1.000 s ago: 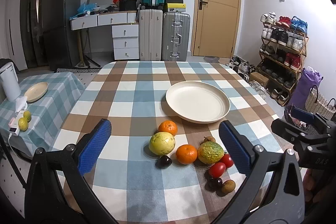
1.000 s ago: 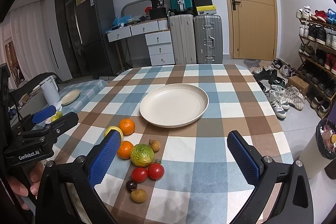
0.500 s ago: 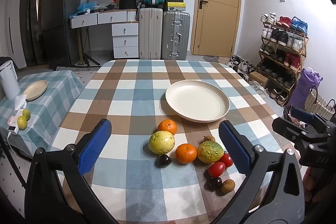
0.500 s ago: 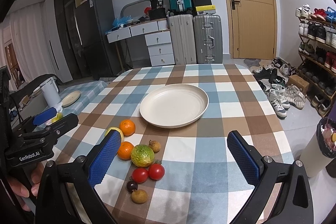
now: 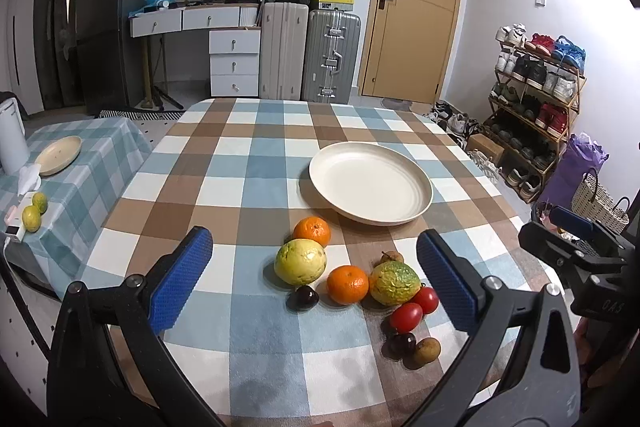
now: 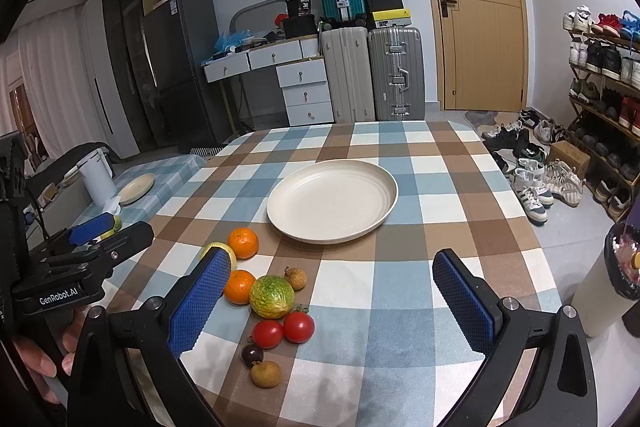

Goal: Organize fruits

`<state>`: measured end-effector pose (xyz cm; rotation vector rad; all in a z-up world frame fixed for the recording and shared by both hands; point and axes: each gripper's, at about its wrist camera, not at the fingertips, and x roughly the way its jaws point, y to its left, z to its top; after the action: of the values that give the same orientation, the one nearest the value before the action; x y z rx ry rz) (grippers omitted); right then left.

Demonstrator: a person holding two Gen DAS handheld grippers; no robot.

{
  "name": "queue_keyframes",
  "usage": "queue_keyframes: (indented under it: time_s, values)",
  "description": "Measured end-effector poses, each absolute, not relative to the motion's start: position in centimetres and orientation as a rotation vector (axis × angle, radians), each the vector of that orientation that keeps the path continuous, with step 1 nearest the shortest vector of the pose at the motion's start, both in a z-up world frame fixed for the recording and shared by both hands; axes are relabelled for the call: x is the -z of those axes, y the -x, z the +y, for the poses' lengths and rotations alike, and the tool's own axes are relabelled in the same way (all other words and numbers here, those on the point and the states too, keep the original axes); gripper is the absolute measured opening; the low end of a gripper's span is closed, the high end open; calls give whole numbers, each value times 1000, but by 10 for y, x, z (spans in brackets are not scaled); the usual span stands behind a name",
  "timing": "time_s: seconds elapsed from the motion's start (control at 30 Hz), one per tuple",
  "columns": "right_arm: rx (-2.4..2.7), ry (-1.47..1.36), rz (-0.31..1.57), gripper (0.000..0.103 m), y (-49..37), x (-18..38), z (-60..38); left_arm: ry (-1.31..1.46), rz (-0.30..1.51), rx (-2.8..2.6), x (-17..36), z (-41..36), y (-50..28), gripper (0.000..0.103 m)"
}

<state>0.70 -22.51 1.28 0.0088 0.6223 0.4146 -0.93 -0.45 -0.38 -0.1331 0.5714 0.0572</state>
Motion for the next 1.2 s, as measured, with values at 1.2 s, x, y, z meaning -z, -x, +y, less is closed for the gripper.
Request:
queue_keyframes:
  time_s: [1.2]
  values:
    - [-503, 17, 719, 103, -67, 11, -206, 319, 1090, 87, 102, 50, -137, 93]
